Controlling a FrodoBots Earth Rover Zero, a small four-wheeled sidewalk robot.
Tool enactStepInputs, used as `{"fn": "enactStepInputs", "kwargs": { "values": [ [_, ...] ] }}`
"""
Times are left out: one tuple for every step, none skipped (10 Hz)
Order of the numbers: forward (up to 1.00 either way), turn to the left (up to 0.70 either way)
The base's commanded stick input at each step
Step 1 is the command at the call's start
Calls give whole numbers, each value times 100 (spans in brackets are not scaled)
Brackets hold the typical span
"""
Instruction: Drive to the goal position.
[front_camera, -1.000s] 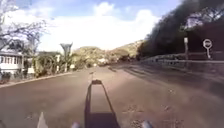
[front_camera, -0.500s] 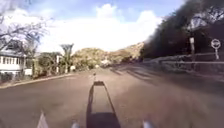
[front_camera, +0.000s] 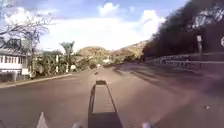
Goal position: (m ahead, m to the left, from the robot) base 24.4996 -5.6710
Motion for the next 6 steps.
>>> {"fn": "enactStepInputs", "kwargs": {
  "values": [
    [85,-34],
    [85,-34],
    [85,-34],
    [85,-34],
    [85,-34],
    [85,-34]
  ]
}}
